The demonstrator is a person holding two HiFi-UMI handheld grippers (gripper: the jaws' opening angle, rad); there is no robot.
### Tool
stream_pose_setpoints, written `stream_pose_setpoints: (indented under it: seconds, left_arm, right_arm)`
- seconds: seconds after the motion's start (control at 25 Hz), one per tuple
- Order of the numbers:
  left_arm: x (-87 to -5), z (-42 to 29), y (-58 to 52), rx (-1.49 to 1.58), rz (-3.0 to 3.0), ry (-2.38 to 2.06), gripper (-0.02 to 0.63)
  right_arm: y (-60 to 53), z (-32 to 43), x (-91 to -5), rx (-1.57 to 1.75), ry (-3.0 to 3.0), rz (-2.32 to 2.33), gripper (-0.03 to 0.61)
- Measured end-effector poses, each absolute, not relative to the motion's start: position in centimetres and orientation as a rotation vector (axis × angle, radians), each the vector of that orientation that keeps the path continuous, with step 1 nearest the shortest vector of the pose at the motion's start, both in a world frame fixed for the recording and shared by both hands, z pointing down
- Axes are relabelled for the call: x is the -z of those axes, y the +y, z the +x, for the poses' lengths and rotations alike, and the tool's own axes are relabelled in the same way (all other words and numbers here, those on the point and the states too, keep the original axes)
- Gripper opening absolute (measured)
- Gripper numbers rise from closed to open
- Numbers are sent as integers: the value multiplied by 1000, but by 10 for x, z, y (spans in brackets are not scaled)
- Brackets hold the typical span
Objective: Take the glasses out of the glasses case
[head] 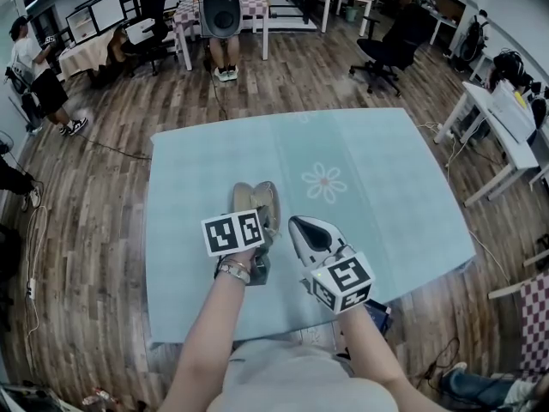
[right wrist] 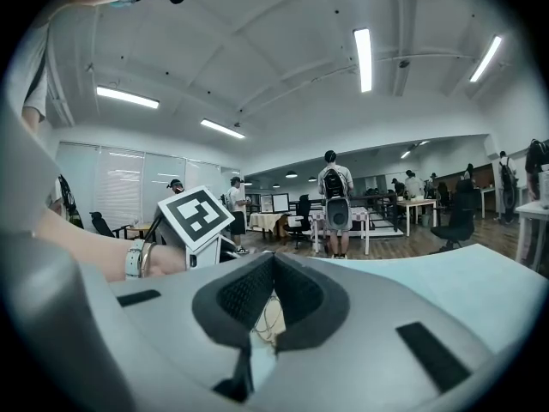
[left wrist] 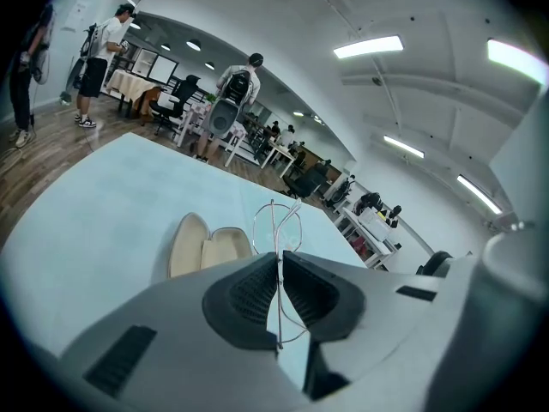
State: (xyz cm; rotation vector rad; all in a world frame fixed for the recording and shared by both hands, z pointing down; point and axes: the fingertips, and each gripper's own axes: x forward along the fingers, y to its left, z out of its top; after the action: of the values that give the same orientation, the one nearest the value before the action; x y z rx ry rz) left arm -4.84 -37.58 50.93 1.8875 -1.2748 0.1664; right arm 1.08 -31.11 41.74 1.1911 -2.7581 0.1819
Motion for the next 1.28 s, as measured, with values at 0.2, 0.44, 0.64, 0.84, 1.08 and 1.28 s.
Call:
stream_pose_setpoints:
  seconds: [0.2,0.44,0.64,0.84,1.08,1.28]
  left_arm:
    - [-503,-45,-365,-153,1949,-1290,32]
    - [-493,-46,-350,-145,2030,-1337,32]
    - [-487,-48,-342,-142,2091,-1385,31]
    - [-478,-46,-339,-113,2163,-1413,31]
    - [-456,-42,-334,-49,2278,-1422,32]
    - [-433,-44,-331,-4,2380,-1457,32]
  right_arm:
    - [-302,15,-414,-171,-2761,1192,6]
    - [-285,12,-415,-157,-2761,1155,6]
    - [-278,8,-412,-137,-2760,1134,6]
    - [-278,8,-411,-119,-2759,1126,6]
    - [-278,2,-408,-107,-2759,1111,6]
    - [-281,-1,-402,-90,-2758,1126,6]
